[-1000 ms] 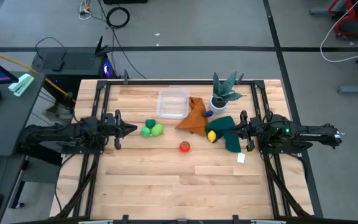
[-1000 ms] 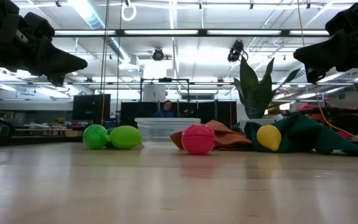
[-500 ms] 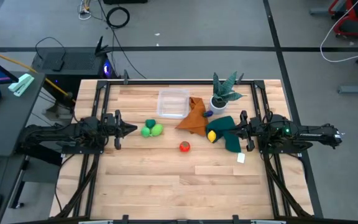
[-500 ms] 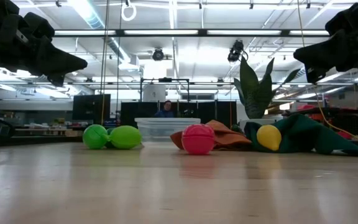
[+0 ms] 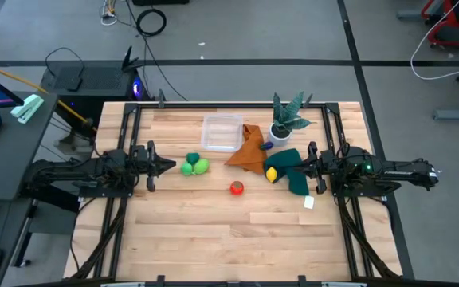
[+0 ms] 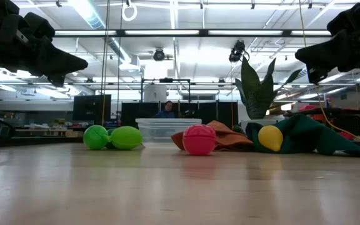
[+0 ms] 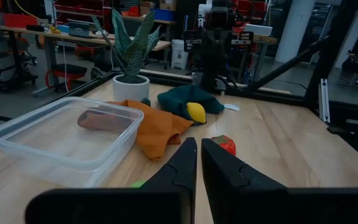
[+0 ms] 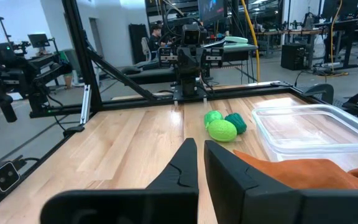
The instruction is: Pick and placing Produce into tupperware
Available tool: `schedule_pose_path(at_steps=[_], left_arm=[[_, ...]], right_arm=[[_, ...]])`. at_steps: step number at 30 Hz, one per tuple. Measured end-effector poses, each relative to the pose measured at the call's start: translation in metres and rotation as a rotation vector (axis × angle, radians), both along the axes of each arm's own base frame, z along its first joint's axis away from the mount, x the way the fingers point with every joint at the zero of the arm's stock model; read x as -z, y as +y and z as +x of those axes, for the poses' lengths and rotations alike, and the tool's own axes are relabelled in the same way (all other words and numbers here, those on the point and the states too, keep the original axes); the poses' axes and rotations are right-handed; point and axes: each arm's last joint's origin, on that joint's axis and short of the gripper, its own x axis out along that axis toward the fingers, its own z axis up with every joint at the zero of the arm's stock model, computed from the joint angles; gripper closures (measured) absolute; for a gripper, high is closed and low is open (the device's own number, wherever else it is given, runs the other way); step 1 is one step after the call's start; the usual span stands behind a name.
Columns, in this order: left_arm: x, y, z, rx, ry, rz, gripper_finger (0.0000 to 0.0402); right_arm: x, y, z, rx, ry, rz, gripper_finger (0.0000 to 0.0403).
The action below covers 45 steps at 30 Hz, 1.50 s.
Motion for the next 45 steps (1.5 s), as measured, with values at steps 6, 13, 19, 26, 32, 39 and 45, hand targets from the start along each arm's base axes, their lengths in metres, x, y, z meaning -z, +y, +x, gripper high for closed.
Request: schedule_pose_path(at_steps=[6,13,19,26,32,39,45], left_arm=[[0.0001,0.0000,0.0000,0.000,0.000,0.000,0.0367],[0.0001,0.0000,0.0000,0.000,0.000,0.000,0.0363],[0.0001,0.0000,0.0000,0.000,0.000,0.000,0.0373],[0.0001,0.0000,0.0000,0.000,0.000,0.000,0.0366],[-0.0001,0.0000,0.0000,0.000,0.000,0.000,0.0362],[0.0001,0.0000,0.0000,0.000,0.000,0.000,0.0374],[0.0001,0.0005,-0.0001,-0.017,-0.004,-0.026,0.0384]], right_arm=[[0.0000,0.0000,0.0000,0.000,0.000,0.000,0.0403],[0.0000,0.0000,0.0000,0.000,0.000,0.000,0.0403],[-0.0001,0.0000,0.0000,0.001,0.000,0.000,0.0403],[0.0000,0.0000,0.0000,0.000,0.000,0.000,0.0403],[0.0000,0.0000,0.0000,0.000,0.000,0.000,0.0403],[0.0000,0.0000,0.0000,0.001,-0.001,-0.014,0.0403],[0.0000,0.0000,0.0000,0.001,-0.001,-0.016,0.0403]])
